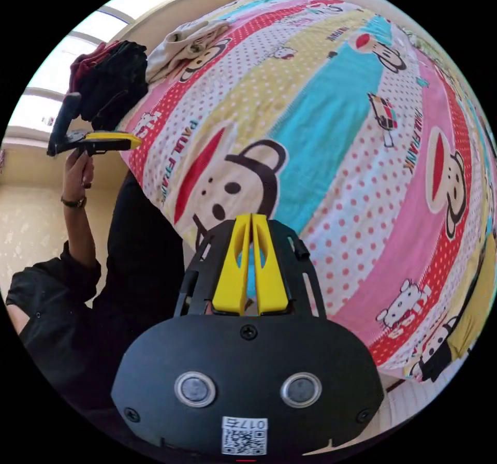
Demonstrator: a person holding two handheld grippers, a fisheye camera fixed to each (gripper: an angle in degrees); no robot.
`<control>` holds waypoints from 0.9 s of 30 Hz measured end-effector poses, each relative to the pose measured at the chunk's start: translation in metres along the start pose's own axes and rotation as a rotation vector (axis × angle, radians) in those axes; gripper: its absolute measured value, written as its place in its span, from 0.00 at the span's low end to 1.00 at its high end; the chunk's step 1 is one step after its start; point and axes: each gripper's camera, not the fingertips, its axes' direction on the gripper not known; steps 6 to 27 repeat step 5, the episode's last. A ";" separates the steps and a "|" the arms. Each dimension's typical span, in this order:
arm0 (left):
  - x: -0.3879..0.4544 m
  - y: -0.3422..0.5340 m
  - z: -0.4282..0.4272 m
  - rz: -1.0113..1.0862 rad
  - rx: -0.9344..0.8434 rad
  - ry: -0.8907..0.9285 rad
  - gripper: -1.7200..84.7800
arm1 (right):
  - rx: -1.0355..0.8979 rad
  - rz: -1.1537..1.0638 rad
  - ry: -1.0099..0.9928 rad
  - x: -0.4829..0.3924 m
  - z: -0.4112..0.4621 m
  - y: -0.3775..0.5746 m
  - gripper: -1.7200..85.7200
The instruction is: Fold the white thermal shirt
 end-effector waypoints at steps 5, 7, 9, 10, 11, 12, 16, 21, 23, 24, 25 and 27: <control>0.054 -0.031 -0.012 -0.067 -0.040 -0.212 0.01 | -0.029 0.257 0.024 0.070 -0.019 0.138 0.03; 0.054 -0.031 -0.012 -0.067 -0.040 -0.212 0.01 | -0.029 0.257 0.024 0.070 -0.019 0.138 0.03; 0.054 -0.031 -0.012 -0.067 -0.040 -0.212 0.01 | -0.029 0.257 0.024 0.070 -0.019 0.138 0.03; 0.054 -0.031 -0.012 -0.067 -0.040 -0.212 0.01 | -0.029 0.257 0.024 0.070 -0.019 0.138 0.03; 0.054 -0.031 -0.012 -0.067 -0.040 -0.212 0.01 | -0.029 0.257 0.024 0.070 -0.019 0.138 0.03; 0.054 -0.031 -0.012 -0.067 -0.040 -0.212 0.01 | -0.029 0.257 0.024 0.070 -0.019 0.138 0.03; 0.054 -0.031 -0.012 -0.067 -0.040 -0.212 0.01 | -0.029 0.257 0.024 0.070 -0.019 0.138 0.03; 0.054 -0.031 -0.012 -0.067 -0.040 -0.212 0.01 | -0.029 0.257 0.024 0.070 -0.019 0.138 0.03; 0.054 -0.031 -0.012 -0.067 -0.040 -0.212 0.01 | -0.029 0.257 0.024 0.070 -0.019 0.138 0.03; 0.054 -0.031 -0.012 -0.067 -0.040 -0.212 0.01 | -0.029 0.257 0.024 0.070 -0.019 0.138 0.03; 0.054 -0.031 -0.012 -0.067 -0.040 -0.212 0.01 | -0.029 0.257 0.024 0.070 -0.019 0.138 0.03; 0.054 -0.031 -0.012 -0.067 -0.040 -0.212 0.01 | -0.029 0.257 0.024 0.070 -0.019 0.138 0.03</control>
